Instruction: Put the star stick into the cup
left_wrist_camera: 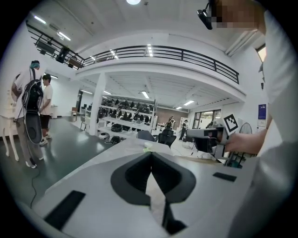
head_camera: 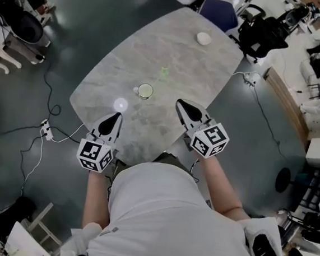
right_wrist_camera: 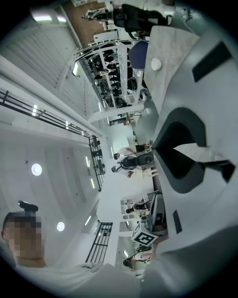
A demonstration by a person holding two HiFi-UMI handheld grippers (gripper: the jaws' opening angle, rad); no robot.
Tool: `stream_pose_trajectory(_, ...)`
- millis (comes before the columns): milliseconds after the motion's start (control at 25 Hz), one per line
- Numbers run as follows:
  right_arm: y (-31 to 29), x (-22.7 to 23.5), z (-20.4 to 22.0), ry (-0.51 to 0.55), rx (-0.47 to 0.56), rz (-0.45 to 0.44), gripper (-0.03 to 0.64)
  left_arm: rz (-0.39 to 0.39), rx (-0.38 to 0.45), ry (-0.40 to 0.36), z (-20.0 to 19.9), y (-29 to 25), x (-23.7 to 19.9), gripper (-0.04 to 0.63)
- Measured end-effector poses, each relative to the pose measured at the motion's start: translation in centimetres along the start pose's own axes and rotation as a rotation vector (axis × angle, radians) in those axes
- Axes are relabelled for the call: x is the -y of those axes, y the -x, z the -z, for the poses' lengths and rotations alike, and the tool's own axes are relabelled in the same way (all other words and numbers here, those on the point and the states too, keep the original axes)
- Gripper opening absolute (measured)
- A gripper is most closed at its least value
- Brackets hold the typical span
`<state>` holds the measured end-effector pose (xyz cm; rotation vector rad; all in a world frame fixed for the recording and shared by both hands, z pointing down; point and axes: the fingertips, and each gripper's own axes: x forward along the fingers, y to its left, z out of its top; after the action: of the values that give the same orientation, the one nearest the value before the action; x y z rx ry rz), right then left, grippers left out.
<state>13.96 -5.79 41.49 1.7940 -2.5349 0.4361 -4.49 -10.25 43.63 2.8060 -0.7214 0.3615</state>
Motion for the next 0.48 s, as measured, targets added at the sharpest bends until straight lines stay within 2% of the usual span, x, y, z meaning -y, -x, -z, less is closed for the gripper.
stream_pose_trajectory(480, 3.6, -3.9, 1.7, 0.091, -0.003, 0.030, 0.009, 0.164, -0.022, -0.082, -0.3, -1.8, 3.3, 0.002)
